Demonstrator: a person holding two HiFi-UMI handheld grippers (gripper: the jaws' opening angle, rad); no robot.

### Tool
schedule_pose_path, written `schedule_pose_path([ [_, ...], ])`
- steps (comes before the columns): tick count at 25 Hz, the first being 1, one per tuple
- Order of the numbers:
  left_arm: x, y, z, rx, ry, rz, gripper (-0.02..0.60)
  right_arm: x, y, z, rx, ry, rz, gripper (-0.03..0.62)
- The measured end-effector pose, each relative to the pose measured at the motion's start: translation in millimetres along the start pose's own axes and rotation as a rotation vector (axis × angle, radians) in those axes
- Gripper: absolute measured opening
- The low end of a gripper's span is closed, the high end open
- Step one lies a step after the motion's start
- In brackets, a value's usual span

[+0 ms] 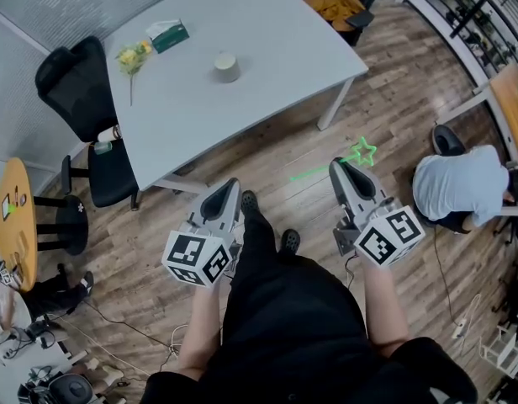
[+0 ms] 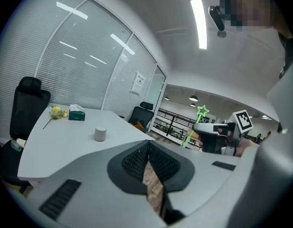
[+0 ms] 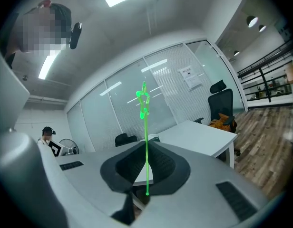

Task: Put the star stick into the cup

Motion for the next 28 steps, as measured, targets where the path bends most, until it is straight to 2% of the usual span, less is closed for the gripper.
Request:
schedule_pose_path([
  [14, 47.2, -80.3, -78.1, -0.032, 0.009, -0.006, 0.0, 32.2, -103.2, 37.9, -0.035, -0.005, 0.001, 0.022],
  [28, 75.2, -119.1, -151.2, -0.087, 0.037, -0.01, 0.0, 45.1, -195.7, 36.9, -0.033, 0.0, -0.005, 0.021],
])
Point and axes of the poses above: the fingertips, and each gripper's own axes: y backward along the fingers, z to its right, x out of its top, the point moved 5 cm from there along y, backward along the fingers, and after that the axes turned 8 degrees about x, right-handed, at the moved point
